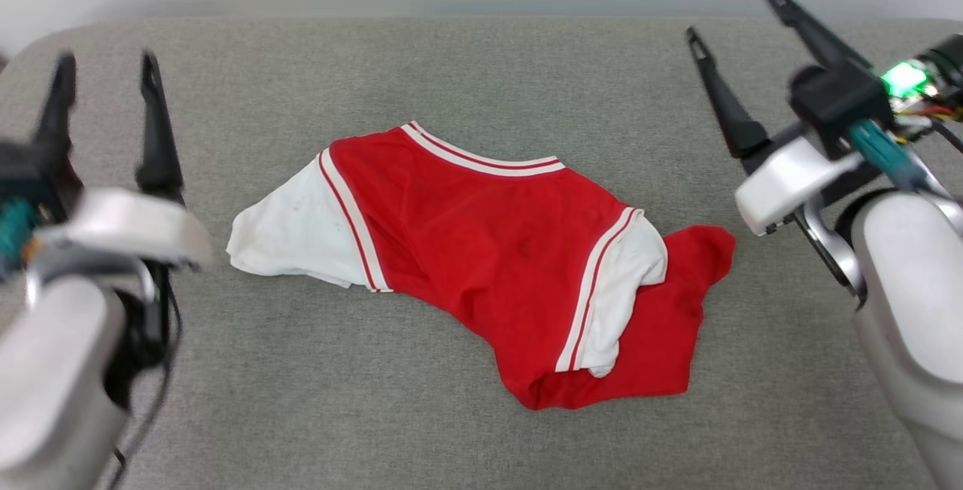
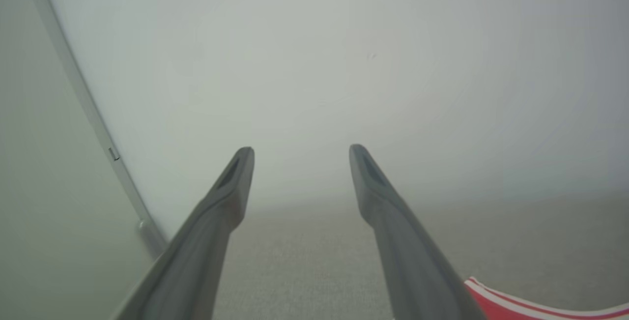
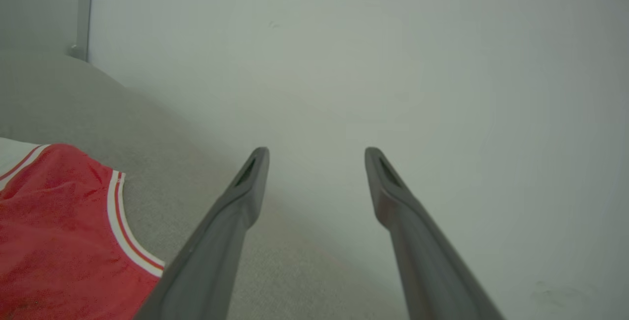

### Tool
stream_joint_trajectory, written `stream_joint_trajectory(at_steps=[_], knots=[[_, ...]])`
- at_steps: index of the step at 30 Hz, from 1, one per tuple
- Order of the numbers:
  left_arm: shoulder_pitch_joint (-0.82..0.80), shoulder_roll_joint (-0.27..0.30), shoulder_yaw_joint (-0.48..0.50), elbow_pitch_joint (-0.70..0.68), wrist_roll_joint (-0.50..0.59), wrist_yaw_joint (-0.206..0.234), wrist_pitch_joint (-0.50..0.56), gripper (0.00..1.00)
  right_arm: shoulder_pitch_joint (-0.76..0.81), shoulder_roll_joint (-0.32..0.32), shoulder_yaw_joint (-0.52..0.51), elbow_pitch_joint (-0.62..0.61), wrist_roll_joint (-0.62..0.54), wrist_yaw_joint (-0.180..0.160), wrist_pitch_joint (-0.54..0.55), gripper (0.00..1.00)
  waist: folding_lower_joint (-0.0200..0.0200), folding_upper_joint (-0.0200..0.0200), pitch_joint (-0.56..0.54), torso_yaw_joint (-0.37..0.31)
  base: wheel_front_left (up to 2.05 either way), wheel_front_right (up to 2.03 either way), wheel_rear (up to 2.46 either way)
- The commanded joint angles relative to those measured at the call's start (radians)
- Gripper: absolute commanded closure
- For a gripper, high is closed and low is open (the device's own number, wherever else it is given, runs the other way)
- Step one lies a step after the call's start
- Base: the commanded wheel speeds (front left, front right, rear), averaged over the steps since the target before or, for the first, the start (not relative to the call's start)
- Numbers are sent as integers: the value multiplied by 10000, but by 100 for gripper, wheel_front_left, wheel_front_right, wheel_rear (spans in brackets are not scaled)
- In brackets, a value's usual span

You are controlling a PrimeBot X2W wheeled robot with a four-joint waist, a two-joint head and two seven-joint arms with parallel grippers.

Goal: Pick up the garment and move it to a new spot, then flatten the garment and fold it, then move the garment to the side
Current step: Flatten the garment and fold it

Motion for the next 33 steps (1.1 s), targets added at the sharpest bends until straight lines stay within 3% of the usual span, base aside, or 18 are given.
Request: stream_joint_trajectory(at_steps=[1, 7, 8, 9, 11, 12, 18, 23, 29, 30, 31, 33], knots=[[600, -157, 237, -374, 436, 172, -19, 0, -352, -280, 683, 269, 664, -9, 702, 0, 0, 0, 12, 73, 0, 0, 0], [2542, -1245, 1296, -1769, 1986, 510, -22, 0, -2031, -1963, 3873, 402, 3748, -12, 4077, 0, 0, 0, 257, 335, 0, 0, 0], [2542, -1245, 1296, -1769, 1986, 510, -22, 0, -2031, -1963, 3873, 402, 3748, -12, 4077, 0, 0, 0, 257, 335, 0, 0, 0], [2953, -1817, 1574, -2017, 2286, 405, -23, 0, -2598, -2413, 4866, 250, 4597, -12, 4992, 0, 0, 0, 414, 446, 0, 0, 0], [3279, -2252, 1953, -2233, 2738, 230, -23, 0, -3129, -2725, 5755, 136, 5456, -10, 5936, 0, 0, 0, 598, 533, 0, 0, 0], [3279, -2252, 1953, -2233, 2738, 230, -23, 0, -3129, -2725, 5755, 136, 5456, -10, 5936, 0, 0, 0, 598, 533, 0, 0, 0], [3896, -3795, 2443, -2298, 3753, -625, -24, 0, -4455, -3226, 7754, 318, 7638, -10, 8301, 0, 0, 0, 1152, 924, 0, 0, 0], [3968, -4929, 3023, -2284, 4562, -1244, -24, 0, -4804, -3082, 8680, 1132, 8500, -10, 8705, 0, 0, 0, 1548, 1289, 0, 0, 0], [3980, -5730, 3788, -2115, 5264, -1986, -25, 0, -4169, -2850, 9396, 2002, 8953, -9, 8509, 0, 0, 0, 1808, 1499, 0, 0, 0], [3996, -5797, 3917, -2087, 5358, -2082, -25, 0, -4079, -2820, 9479, 2053, 8969, -10, 8448, 78, 0, 0, 1822, 1491, 0, 0, 0], [4016, -5852, 4051, -2076, 5432, -2169, -25, 0, -4001, -2769, 9523, 2113, 9050, -10, 8324, 100, 0, 0, 1823, 1460, 0, 0, 0], [4099, -5956, 4306, -2005, 5601, -2312, -25, 0, -4077, -2721, 9545, 2172, 9037, -13, 7930, 100, 0, 0, 1777, 1367, 0, 0, 0]])
